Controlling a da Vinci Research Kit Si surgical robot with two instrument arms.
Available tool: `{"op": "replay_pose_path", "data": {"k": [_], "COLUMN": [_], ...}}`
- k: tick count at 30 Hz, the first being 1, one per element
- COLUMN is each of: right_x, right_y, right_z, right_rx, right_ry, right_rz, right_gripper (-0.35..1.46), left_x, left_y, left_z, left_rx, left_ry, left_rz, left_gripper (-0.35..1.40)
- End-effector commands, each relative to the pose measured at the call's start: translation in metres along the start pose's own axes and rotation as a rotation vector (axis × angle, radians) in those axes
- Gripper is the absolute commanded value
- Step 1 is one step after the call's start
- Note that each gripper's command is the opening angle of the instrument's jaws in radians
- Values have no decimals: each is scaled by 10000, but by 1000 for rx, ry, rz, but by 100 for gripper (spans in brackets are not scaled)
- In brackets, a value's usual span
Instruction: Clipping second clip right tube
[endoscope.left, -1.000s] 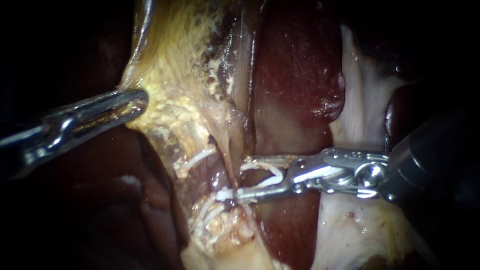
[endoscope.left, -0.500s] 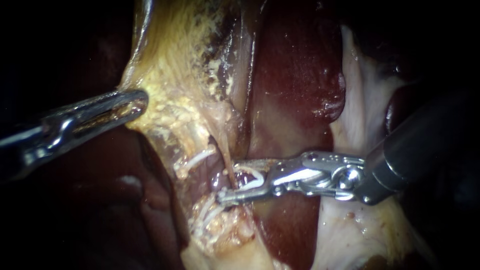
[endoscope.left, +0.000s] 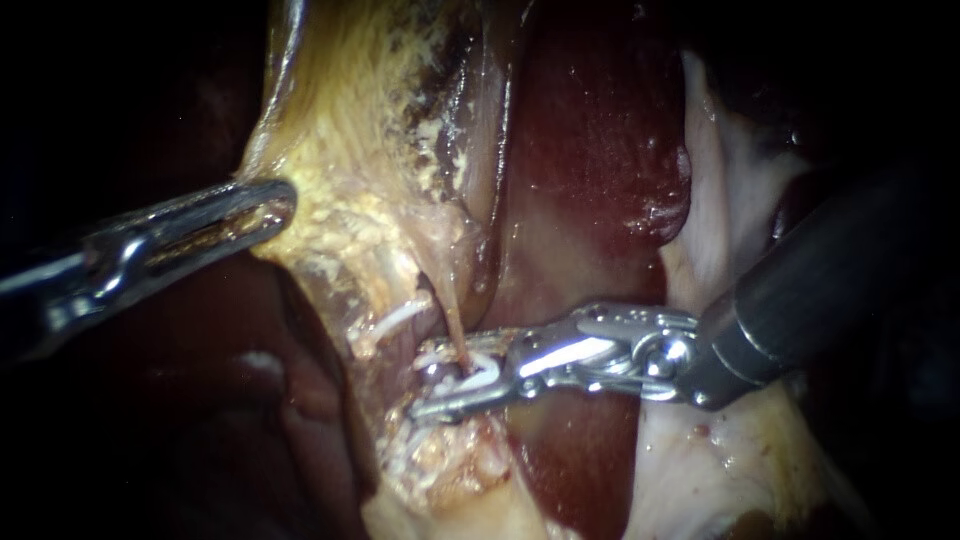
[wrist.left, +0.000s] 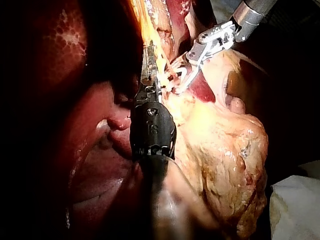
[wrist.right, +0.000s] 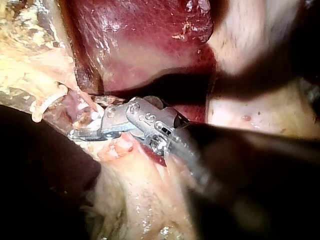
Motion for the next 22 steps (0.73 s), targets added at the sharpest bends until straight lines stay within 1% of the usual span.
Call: {"op": "replay_pose_path", "data": {"k": [1, 2, 3, 5, 8, 9, 22], "right_x": [1, 2, 2, 0, -3, -5, -8], "right_y": [0, 0, 1, 1, 2, 2, 4], "right_z": [-4, -6, -8, -12, -13, -12, -11], "right_rx": [-23, -33, -40, -42, -56, -57, -56], "right_ry": [2, 2, -3, -5, -32, -35, -39], "right_rz": [13, 32, 57, 98, 103, 103, 100], "right_gripper": [-13, -28, -35, -35, -35, -35, -35], "left_x": [0, 0, 0, 0, 0, 0, 0], "left_y": [0, 0, 0, 0, 0, 0, 0], "left_z": [0, 0, 0, 0, 0, 0, 0], "left_rx": [0, 0, 0, 0, 0, 0, 0], "left_ry": [0, 0, 0, 0, 0, 0, 0], "left_rz": [0, 0, 0, 0, 0, 0, 0], "left_gripper": [-35, -35, -35, -35, -35, -35, -35]}}
